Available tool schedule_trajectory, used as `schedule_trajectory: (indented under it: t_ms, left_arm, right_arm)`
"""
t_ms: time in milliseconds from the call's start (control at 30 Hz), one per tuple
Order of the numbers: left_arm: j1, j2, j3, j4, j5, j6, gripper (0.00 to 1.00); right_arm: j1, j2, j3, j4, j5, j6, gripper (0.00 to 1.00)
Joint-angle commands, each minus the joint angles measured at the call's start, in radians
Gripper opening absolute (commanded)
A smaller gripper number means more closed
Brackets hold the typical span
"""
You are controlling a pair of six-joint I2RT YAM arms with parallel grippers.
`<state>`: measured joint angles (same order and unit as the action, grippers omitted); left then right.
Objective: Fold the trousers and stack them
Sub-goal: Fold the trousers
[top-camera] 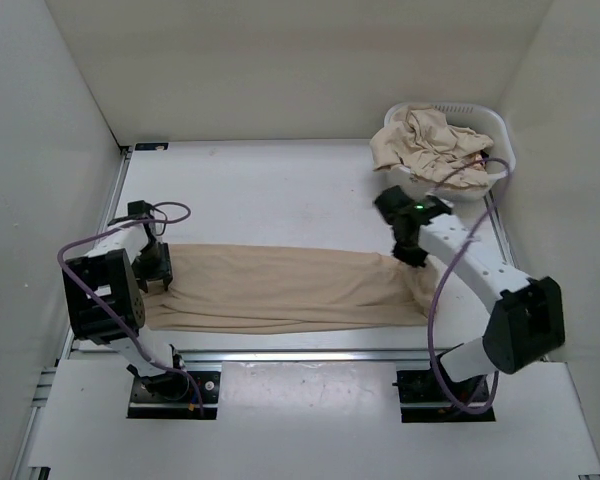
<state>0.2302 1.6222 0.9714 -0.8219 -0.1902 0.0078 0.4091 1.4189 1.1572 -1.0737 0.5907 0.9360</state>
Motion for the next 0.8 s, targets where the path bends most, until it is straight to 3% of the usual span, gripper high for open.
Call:
schedule_trajectory:
  t_ms: [0, 167, 300, 533, 600, 633, 700, 767]
  left_arm:
    - [-0.06, 0.002, 0.013, 0.007, 0.008, -0.008, 0.59]
    - [-0.107, 0.047, 0.013, 0.016, 0.008, -0.008, 0.59]
    - [-0.126, 0.068, -0.016, 0.035, 0.008, -0.008, 0.59]
    - [-0.126, 0.047, -0.026, 0.035, -0.002, -0.008, 0.59]
    - [-0.126, 0.036, -0.036, 0.035, -0.002, -0.008, 0.59]
    - [-0.126, 0.024, -0.036, 0.035, -0.011, -0.008, 0.59]
    - [-0.126, 0.015, -0.045, 0.035, -0.011, -0.008, 0.6]
    - [-0.117, -0.005, -0.045, 0.035, -0.022, -0.008, 0.6]
  right_arm:
    - [0.236, 0.113, 0.151, -0.092, 0.04, 0.319, 0.0]
    - [0.469, 0.349, 0.462, -0.181, 0.075, 0.408, 0.0]
    - [0.526, 0.538, 0.637, -0.224, 0.043, 0.394, 0.0]
    - [0.591, 0.687, 0.818, -0.206, 0.009, 0.244, 0.0]
    - [0.612, 0.748, 0.909, -0.206, 0.0, 0.181, 0.13]
    - [0.622, 0.77, 0.933, -0.192, -0.041, 0.094, 0.37]
    - [0.635, 0.825, 1.007, -0.161, -0.097, -0.006, 0.48]
    - [0.684, 0.836, 1.041, -0.12, -0.129, -0.205, 0.58]
